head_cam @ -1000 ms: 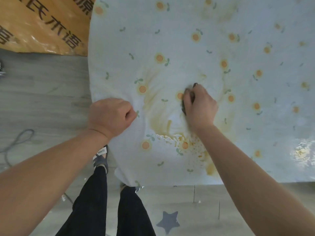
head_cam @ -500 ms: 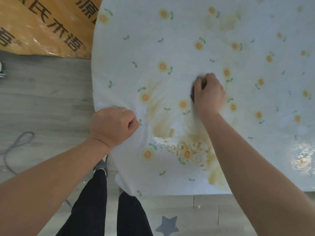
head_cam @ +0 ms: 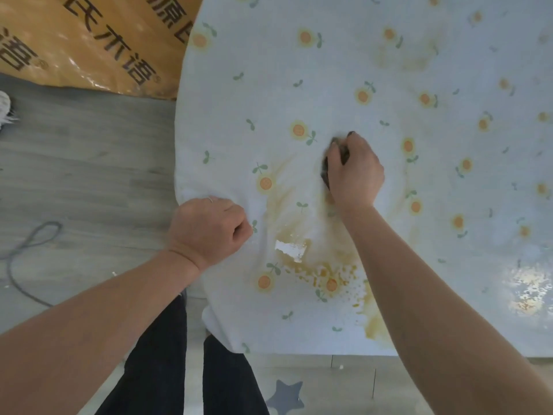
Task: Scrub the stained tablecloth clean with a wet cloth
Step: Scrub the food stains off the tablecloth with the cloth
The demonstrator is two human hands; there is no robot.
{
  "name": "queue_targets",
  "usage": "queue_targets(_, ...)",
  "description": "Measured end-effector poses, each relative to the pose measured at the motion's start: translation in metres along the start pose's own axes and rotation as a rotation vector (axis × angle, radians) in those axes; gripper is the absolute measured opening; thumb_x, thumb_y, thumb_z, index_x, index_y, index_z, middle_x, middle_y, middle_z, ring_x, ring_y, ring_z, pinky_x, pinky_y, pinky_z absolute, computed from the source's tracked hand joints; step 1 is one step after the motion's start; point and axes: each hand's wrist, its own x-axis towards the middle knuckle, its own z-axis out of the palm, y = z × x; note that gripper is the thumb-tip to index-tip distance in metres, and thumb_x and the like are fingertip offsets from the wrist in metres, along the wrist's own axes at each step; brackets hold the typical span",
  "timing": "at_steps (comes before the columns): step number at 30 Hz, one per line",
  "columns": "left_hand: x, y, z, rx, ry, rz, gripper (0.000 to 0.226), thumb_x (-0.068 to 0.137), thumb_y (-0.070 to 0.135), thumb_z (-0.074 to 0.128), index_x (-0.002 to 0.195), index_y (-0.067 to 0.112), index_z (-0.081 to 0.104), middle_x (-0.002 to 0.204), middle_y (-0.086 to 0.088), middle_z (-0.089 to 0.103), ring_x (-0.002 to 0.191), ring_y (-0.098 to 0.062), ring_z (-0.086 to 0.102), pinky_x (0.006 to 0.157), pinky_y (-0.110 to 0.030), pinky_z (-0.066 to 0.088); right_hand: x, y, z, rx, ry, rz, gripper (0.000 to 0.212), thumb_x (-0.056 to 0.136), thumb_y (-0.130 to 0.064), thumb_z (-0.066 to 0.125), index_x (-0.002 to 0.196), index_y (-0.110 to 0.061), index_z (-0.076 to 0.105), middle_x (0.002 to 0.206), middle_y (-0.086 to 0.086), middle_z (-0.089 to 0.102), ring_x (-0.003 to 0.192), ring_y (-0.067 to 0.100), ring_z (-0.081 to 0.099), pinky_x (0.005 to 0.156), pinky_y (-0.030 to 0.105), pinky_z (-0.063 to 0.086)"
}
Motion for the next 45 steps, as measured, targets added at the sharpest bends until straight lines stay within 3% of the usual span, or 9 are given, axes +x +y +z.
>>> queue_targets(6, 0.003, 0.001, -0.004, -0.037, -0.009, 0.011, 0.031, 0.080, 0.017, 0.057, 0.055, 0.022, 0.038, 0.051, 0.002, 0.032, 0.048, -0.019, 0.025, 0.046, -0.025, 0.023, -0.024, 0.010, -0.001, -0.006, 0.005, -0.131, 0.029, 0.096, -0.032, 0.055, 0.074, -0.019, 0.041, 0.068, -0.007, 0.048, 0.052, 0.022, 0.045, 0.051, 0.029, 0.034)
queue_targets(13, 0.005, 0.000, -0.006, -0.018, -0.007, 0.019, 0.032, 0.078, 0.016, 0.059, 0.055, 0.022, 0.038, 0.051, 0.001, 0.031, 0.044, -0.021, 0.029, 0.046, -0.025, 0.022, 0.000, -0.008, 0.006, 0.013, 0.041, 0.062, 0.030, 0.098, -0.036, 0.049, 0.075, -0.018, 0.042, 0.070, -0.005, 0.049, 0.058, 0.021, 0.045, 0.053, 0.033, 0.031)
queue_targets(18, 0.006, 0.001, -0.009, -0.022, -0.019, 0.021, 0.032, 0.082, 0.017, 0.055, 0.055, 0.023, 0.040, 0.050, 0.001, 0.034, 0.044, -0.021, 0.033, 0.047, -0.025, 0.023, -0.036, 0.013, -0.003, 0.043, 0.027, -0.134, 0.033, 0.096, -0.031, 0.058, 0.070, -0.019, 0.042, 0.066, -0.007, 0.048, 0.051, 0.021, 0.044, 0.047, 0.025, 0.027)
queue_targets(24, 0.002, -0.001, -0.004, -0.089, -0.042, 0.038, 0.033, 0.086, 0.018, 0.053, 0.056, 0.022, 0.041, 0.051, 0.003, 0.034, 0.044, -0.020, 0.033, 0.048, -0.025, 0.021, 0.093, 0.001, -0.002, -0.051, 0.187, 0.371, 0.021, 0.100, -0.039, 0.045, 0.090, -0.022, 0.048, 0.083, -0.002, 0.056, 0.083, 0.027, 0.061, 0.066, 0.031, 0.030)
queue_targets(29, 0.003, -0.001, -0.004, -0.079, -0.038, 0.030, 0.033, 0.084, 0.016, 0.057, 0.056, 0.022, 0.039, 0.051, 0.003, 0.033, 0.044, -0.019, 0.033, 0.044, -0.026, 0.025, 0.045, -0.079, 0.022, 0.031, 0.001, -0.048, 0.019, 0.097, -0.038, 0.047, 0.084, -0.025, 0.041, 0.074, -0.005, 0.053, 0.065, 0.022, 0.047, 0.060, 0.033, 0.032)
queue_targets(34, 0.006, -0.001, -0.008, -0.069, -0.025, 0.039, 0.033, 0.085, 0.016, 0.057, 0.055, 0.021, 0.044, 0.050, 0.002, 0.038, 0.045, -0.020, 0.036, 0.047, -0.026, 0.026, -0.091, -0.022, 0.000, 0.026, -0.135, -0.353, 0.023, 0.091, -0.028, 0.062, 0.074, -0.017, 0.051, 0.065, -0.004, 0.053, 0.051, 0.020, 0.051, 0.044, 0.026, 0.036)
queue_targets(36, 0.006, 0.000, -0.009, -0.074, -0.031, 0.047, 0.034, 0.085, 0.015, 0.057, 0.054, 0.021, 0.043, 0.049, 0.002, 0.036, 0.044, -0.019, 0.033, 0.048, -0.025, 0.022, -0.082, 0.023, -0.017, -0.015, -0.118, -0.277, 0.024, 0.092, -0.031, 0.057, 0.075, -0.016, 0.051, 0.064, -0.003, 0.053, 0.051, 0.023, 0.054, 0.047, 0.025, 0.035)
queue_targets(41, 0.007, -0.002, -0.008, -0.042, -0.032, 0.051, 0.035, 0.086, 0.016, 0.056, 0.055, 0.022, 0.040, 0.049, 0.002, 0.034, 0.043, -0.018, 0.033, 0.048, -0.025, 0.020, 0.048, 0.060, -0.027, -0.147, 0.086, 0.279, 0.018, 0.097, -0.034, 0.046, 0.093, -0.016, 0.045, 0.079, 0.008, 0.057, 0.082, 0.038, 0.063, 0.067, 0.037, 0.036)
queue_targets(45, 0.004, -0.002, -0.006, -0.040, -0.039, 0.054, 0.036, 0.092, 0.020, 0.050, 0.057, 0.022, 0.041, 0.050, 0.001, 0.037, 0.043, -0.022, 0.037, 0.045, -0.026, 0.026, 0.061, -0.016, 0.000, -0.065, 0.038, 0.214, 0.016, 0.097, -0.034, 0.043, 0.094, -0.018, 0.042, 0.079, 0.002, 0.055, 0.072, 0.031, 0.056, 0.063, 0.034, 0.032)
